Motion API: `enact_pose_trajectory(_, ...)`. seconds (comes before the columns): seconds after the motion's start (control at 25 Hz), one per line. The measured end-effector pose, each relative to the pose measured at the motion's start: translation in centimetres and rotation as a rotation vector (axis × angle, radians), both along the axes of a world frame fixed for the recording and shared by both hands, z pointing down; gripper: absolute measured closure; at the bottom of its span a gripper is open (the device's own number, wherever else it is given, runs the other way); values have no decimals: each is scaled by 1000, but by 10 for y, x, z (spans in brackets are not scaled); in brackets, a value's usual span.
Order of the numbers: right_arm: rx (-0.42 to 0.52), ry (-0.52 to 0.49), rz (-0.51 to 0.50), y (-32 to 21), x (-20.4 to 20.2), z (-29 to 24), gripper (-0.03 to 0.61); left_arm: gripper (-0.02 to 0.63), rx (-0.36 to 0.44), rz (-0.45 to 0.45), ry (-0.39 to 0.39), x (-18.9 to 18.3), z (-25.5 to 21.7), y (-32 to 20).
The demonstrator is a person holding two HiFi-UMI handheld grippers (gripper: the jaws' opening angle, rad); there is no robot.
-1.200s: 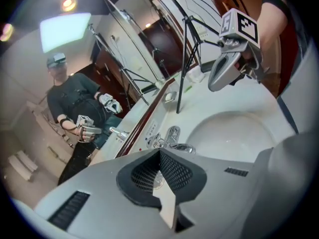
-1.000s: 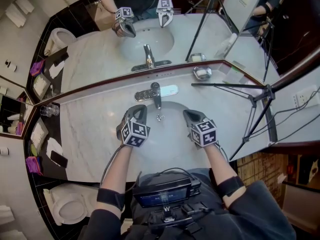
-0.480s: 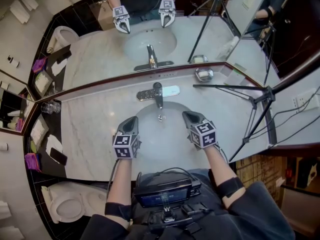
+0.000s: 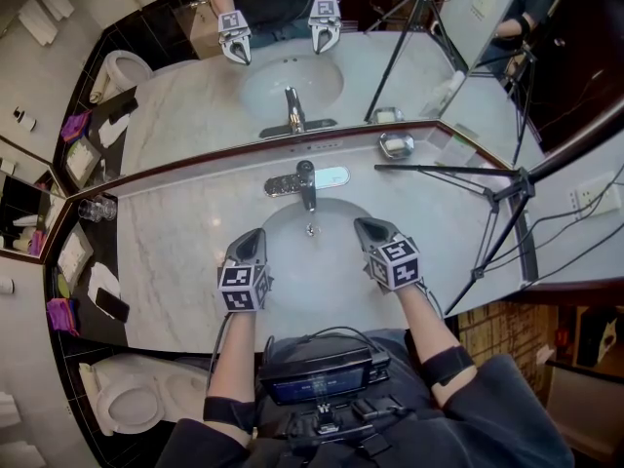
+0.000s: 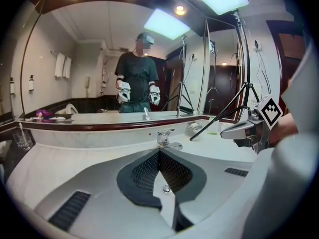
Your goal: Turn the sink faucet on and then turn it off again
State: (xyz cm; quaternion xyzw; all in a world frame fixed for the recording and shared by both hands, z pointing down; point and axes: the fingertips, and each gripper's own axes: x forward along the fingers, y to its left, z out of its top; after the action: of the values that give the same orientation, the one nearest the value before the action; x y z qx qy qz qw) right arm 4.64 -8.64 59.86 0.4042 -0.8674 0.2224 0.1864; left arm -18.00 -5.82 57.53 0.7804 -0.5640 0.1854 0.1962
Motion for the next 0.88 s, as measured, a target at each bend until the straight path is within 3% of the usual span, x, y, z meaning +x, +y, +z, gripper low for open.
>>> enact_pose_trajectory(0.48,72,140,-108,-11,-20,-5,554,611,-19,15,0,4,8,2)
enact_pose_trajectory(0.68,134,248,-228,-19,-38,-8,497,610,-20,14,-1,4,10,1)
enact_pose_trajectory(0.88,221,409,-384,-32,-58,-1,400,611,-17,18,-10,4,10,1)
